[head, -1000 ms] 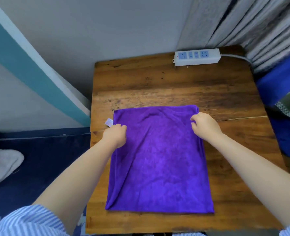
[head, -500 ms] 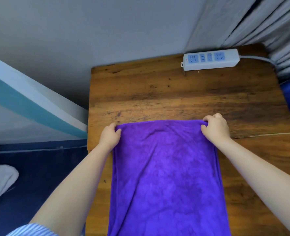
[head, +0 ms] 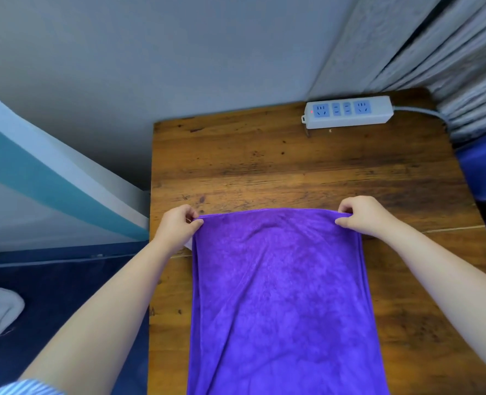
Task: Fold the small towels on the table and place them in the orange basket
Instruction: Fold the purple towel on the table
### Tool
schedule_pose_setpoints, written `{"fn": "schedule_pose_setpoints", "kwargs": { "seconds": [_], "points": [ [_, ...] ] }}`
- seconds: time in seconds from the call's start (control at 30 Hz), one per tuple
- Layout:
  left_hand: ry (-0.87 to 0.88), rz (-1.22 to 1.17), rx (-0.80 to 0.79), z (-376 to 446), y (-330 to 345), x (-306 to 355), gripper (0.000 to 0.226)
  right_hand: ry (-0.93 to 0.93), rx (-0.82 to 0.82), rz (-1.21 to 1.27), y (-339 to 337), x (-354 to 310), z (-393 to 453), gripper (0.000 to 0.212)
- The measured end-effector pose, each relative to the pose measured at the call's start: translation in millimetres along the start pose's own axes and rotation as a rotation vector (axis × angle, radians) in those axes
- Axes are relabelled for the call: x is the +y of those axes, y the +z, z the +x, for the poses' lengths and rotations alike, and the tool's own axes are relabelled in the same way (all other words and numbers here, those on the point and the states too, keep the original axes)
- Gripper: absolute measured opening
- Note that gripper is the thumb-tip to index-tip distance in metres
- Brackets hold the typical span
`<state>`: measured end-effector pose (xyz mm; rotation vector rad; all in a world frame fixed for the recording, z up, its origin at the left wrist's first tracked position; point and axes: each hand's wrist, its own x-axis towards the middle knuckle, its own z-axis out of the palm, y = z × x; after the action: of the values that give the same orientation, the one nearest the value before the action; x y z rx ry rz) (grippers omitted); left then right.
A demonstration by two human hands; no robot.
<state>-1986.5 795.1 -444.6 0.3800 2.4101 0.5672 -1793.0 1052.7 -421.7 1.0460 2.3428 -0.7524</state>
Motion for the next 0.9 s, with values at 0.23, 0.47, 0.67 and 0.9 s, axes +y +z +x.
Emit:
{"fn": "schedule_pose_setpoints", "kwargs": {
  "seconds": [0.23, 0.47, 0.67, 0.9],
  "points": [
    [0.024, 0.160, -0.004, -3.6, -9.4, 0.0, 0.007, 0.020, 0.006, 0.073, -19.2, 9.4, -11.1, 0.020],
    [0.164, 0.641, -0.095, -14.0, -13.5, 9.3, 0.028, 0.029, 0.019, 0.064, -27.2, 17.7, -17.3, 0.016],
    [0.129, 0.799, -0.017, -35.1, -23.9, 24.6, 0.019, -0.084, 0.136, -0.064, -37.6, 13.0, -31.7, 0.020],
    [0.092, 0.794, 0.185, -66.9, -64.6, 49.6, 0.020, -0.233, 0.247, -0.177, -62.6, 1.5, -61.0, 0.029]
  ]
}}
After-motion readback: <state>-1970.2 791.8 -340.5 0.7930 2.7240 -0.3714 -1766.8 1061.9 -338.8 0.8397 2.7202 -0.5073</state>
